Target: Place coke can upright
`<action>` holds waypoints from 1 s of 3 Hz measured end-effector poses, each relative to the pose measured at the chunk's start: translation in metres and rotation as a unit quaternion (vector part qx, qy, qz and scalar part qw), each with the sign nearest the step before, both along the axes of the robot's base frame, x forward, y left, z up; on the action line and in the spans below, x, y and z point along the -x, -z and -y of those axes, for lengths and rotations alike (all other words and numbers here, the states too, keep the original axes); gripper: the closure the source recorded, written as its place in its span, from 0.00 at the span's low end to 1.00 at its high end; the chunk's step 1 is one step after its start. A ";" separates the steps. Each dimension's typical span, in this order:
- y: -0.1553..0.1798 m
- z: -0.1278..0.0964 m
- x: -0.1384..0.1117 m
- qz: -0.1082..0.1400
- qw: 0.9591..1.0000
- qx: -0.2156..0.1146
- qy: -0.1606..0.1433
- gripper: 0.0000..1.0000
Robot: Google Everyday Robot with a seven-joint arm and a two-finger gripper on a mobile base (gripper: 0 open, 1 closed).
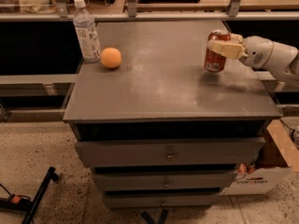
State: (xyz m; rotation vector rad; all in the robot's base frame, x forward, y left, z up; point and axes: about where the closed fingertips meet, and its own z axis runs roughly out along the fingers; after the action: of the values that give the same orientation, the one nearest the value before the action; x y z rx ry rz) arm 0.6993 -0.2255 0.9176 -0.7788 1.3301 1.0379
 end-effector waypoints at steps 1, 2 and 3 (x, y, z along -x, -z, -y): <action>0.010 0.007 0.000 0.018 1.000 0.005 0.007 1.00; 0.013 0.011 0.002 0.035 0.999 0.012 0.008 0.82; 0.015 0.012 0.004 0.046 0.999 0.017 0.006 0.58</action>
Offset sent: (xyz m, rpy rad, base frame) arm -0.0071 -0.0235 -0.0175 -0.0412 -0.1102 -0.0295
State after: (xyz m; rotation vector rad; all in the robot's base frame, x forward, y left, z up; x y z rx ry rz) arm 0.6951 -0.2378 0.9021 -0.8343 1.2751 0.9598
